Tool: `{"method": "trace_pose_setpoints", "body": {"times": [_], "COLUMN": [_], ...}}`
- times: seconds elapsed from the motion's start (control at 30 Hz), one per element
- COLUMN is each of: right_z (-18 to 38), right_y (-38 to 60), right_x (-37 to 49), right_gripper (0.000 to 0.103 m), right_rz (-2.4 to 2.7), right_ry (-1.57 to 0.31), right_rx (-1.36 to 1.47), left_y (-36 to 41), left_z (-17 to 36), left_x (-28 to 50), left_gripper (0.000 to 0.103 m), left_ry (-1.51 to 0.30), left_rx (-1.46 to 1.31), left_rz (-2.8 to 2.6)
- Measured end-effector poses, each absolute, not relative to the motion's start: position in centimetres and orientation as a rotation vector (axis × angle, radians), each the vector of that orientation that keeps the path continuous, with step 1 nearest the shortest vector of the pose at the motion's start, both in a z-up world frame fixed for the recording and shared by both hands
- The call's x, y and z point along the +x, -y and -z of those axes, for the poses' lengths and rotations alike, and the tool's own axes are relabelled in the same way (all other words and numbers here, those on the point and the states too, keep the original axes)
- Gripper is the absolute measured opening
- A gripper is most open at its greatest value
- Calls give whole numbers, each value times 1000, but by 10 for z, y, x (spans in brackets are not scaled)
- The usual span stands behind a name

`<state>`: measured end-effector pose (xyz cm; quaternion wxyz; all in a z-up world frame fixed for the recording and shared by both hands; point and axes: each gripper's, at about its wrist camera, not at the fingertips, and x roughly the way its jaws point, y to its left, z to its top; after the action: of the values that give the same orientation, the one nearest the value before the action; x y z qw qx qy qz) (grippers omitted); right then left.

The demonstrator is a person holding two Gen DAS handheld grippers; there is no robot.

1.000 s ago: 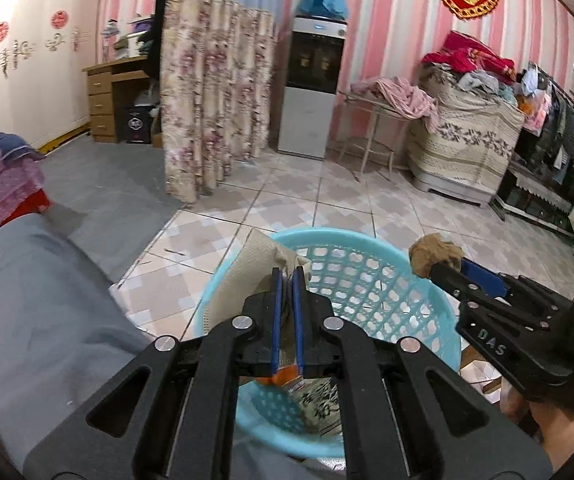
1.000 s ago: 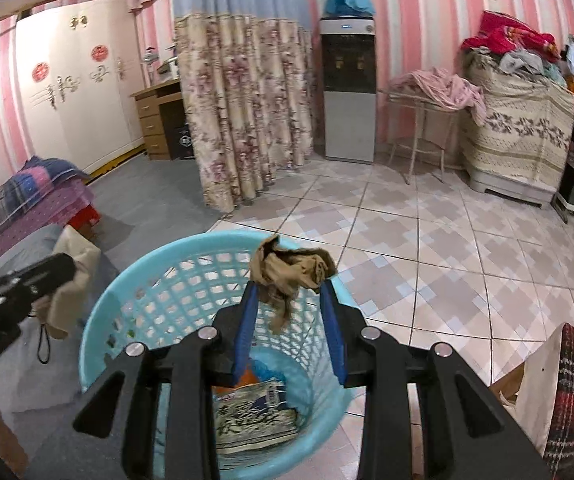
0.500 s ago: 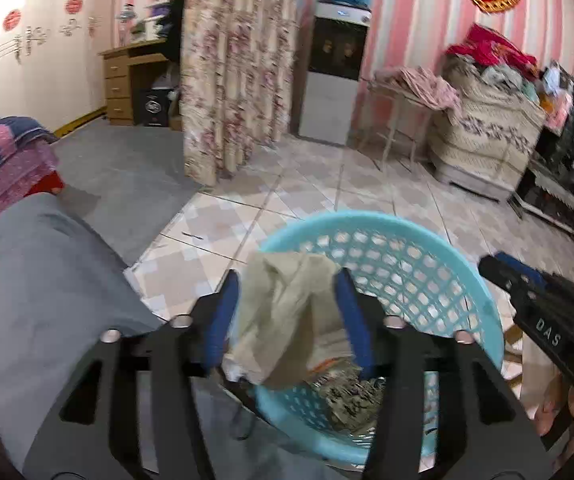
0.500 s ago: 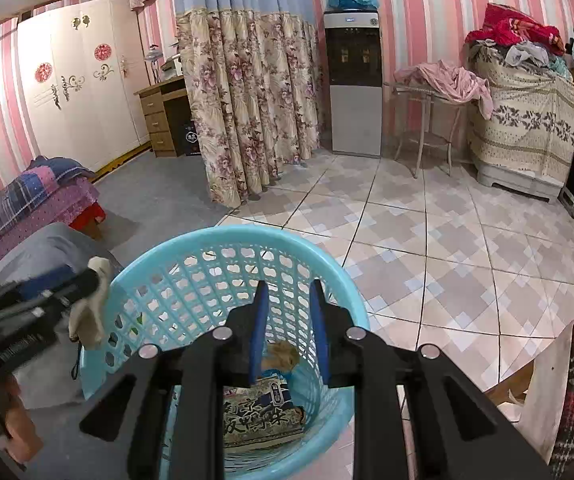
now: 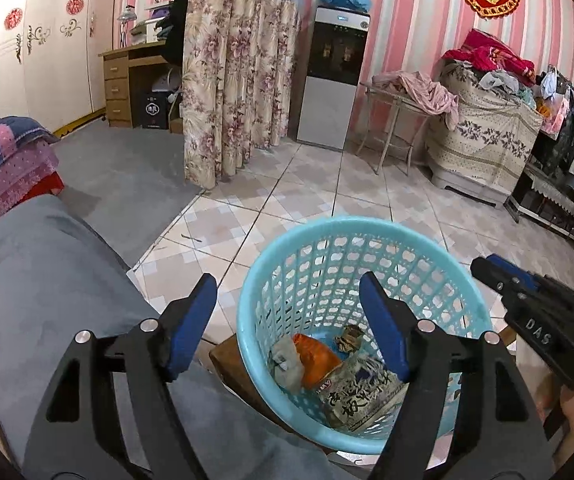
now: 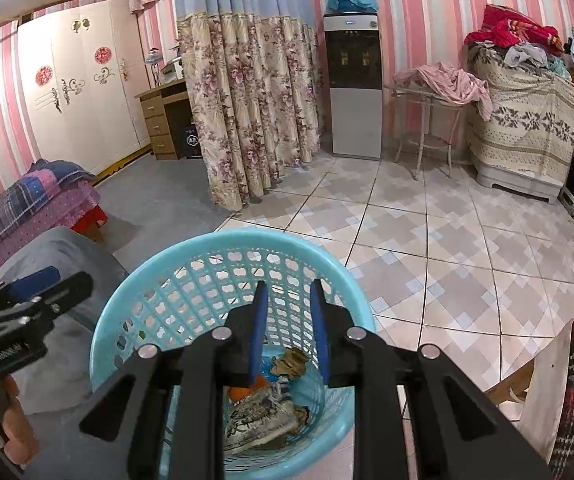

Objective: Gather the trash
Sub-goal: 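Carry the ball and cloth over the blue basket and open both grippers, then move both tools back over the table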

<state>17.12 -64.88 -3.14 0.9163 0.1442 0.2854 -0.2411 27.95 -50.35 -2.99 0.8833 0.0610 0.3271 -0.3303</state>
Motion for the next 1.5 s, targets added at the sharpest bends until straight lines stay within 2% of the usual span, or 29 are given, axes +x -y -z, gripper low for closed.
{"method": "trace_pose_setpoints", "body": {"times": [0.1,0.17,0.23,0.33,0.43,0.6,1.0,1.5], "right_z": [30,29,27,24,20,17,15,28], "right_y": [648,645,640,631,616,586,519,395], "right_x": [172,172,173,175,178,184,197,228], "right_gripper": [23,35,56,70,84,96,98,98], "right_rz": [498,495,499,487,457,441,390,142], "right_ry": [-586,-580,-571,-561,-557,-558,-573,-619], "right_rx": [296,297,293,293,281,231,114,65], "left_y": [491,481,466,439,411,350,200,2], "left_z": [19,13,6,-4,-13,-24,-22,26], "left_x": [279,278,275,271,267,257,233,199], "left_gripper": [82,84,88,95,97,97,97,97], "left_ry": [-654,-638,-620,-599,-584,-556,-564,-652], "left_rx": [116,119,129,120,109,87,13,-67], "left_rz": [665,650,622,577,535,455,237,-79]}}
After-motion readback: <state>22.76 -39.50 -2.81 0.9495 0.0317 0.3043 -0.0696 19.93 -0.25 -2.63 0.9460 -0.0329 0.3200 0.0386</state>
